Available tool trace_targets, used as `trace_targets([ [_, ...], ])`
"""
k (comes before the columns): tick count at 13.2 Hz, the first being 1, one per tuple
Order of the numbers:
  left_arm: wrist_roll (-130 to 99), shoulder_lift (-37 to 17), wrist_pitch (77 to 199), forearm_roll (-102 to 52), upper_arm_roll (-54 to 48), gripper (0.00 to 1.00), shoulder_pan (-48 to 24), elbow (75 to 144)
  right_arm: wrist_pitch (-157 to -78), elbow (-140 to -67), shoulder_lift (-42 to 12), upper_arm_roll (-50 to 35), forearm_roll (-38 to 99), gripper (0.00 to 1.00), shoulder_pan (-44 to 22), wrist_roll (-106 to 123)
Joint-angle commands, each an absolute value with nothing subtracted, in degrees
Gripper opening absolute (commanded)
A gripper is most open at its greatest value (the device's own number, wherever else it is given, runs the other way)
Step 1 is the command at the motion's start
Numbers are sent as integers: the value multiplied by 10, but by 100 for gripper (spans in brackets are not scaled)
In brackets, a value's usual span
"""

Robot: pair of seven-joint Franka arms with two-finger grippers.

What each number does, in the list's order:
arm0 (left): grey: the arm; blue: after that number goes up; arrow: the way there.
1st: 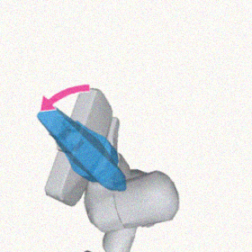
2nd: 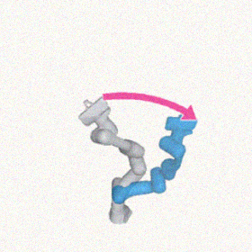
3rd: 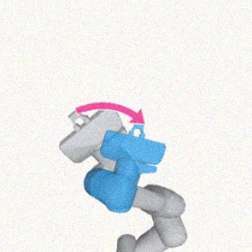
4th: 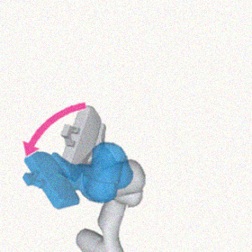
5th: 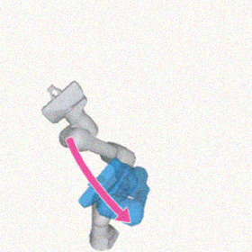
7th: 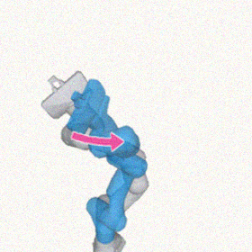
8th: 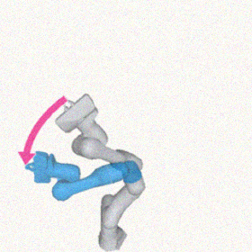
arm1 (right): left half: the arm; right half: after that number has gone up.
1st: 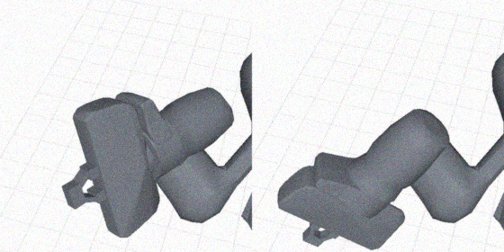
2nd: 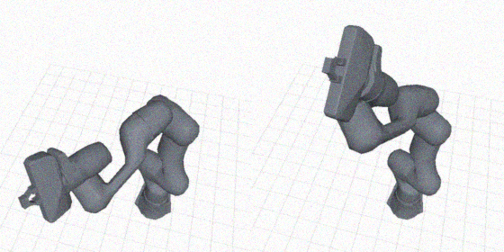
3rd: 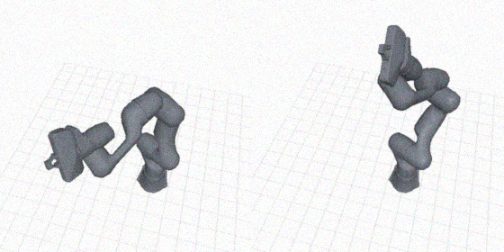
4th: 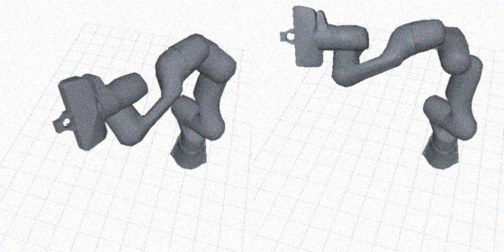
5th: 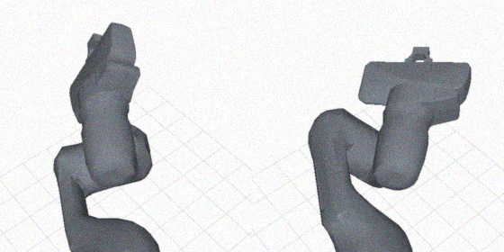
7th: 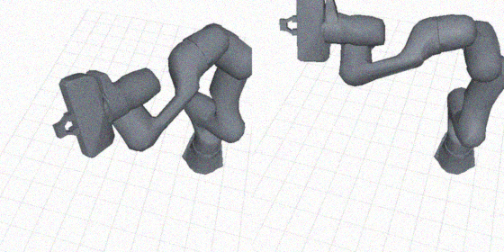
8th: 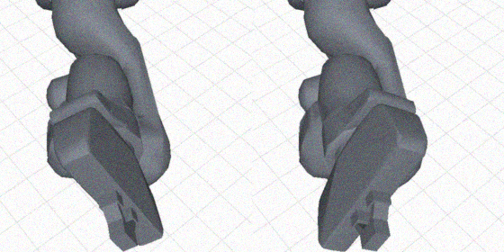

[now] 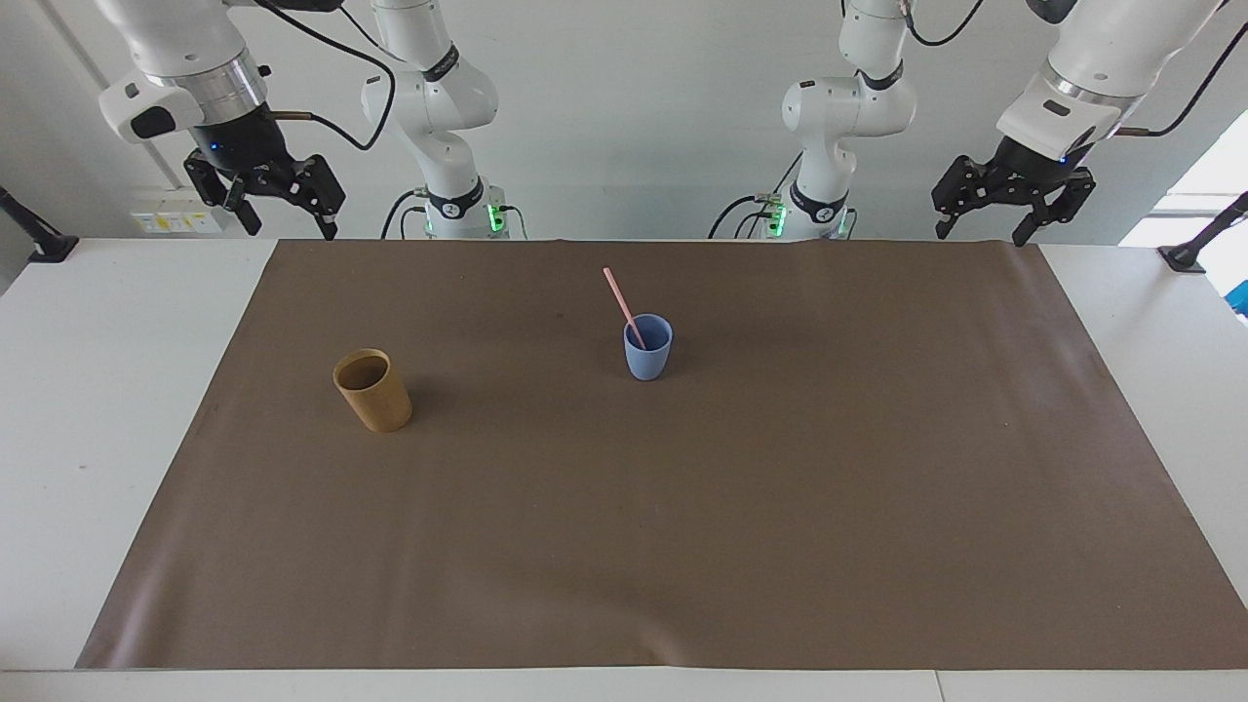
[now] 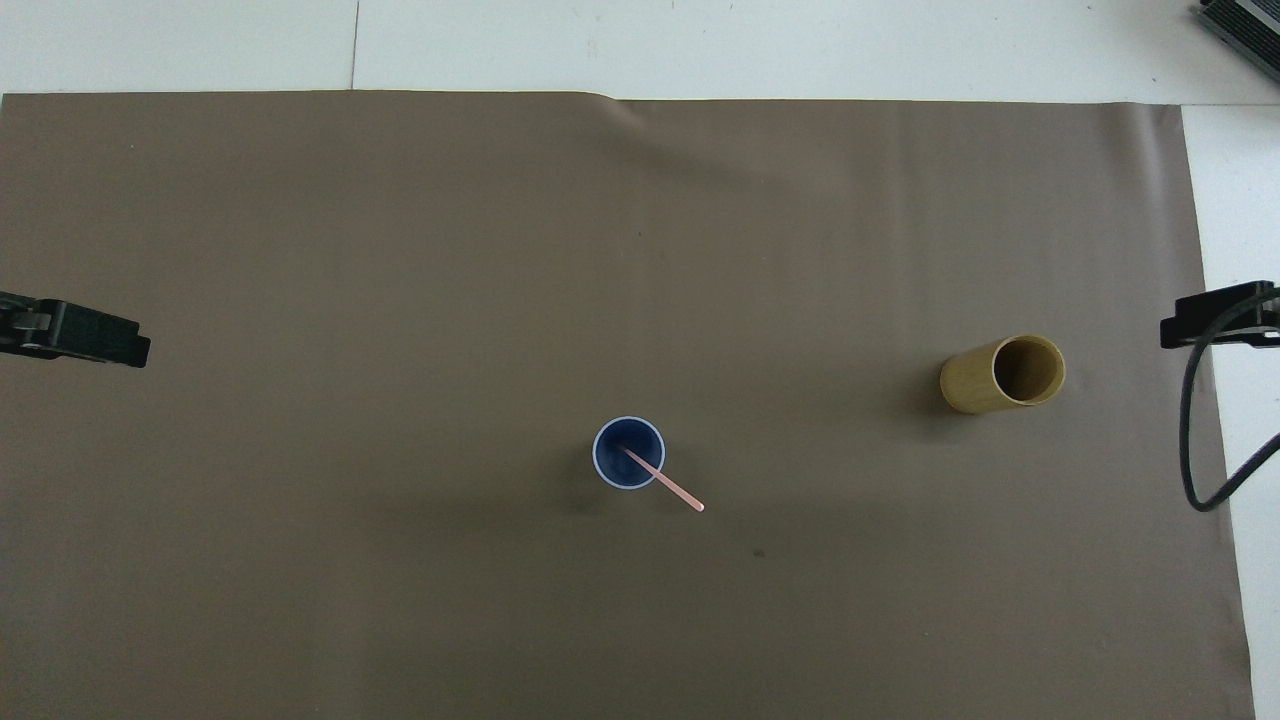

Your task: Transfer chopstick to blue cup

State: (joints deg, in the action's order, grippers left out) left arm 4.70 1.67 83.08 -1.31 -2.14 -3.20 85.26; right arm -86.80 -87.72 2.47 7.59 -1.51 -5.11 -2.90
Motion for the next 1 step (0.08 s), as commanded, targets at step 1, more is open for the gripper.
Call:
trace_targets([
  [1, 59, 28, 825, -5, -29, 100, -20, 864, -881, -900, 42, 69, -28, 100, -51, -18],
])
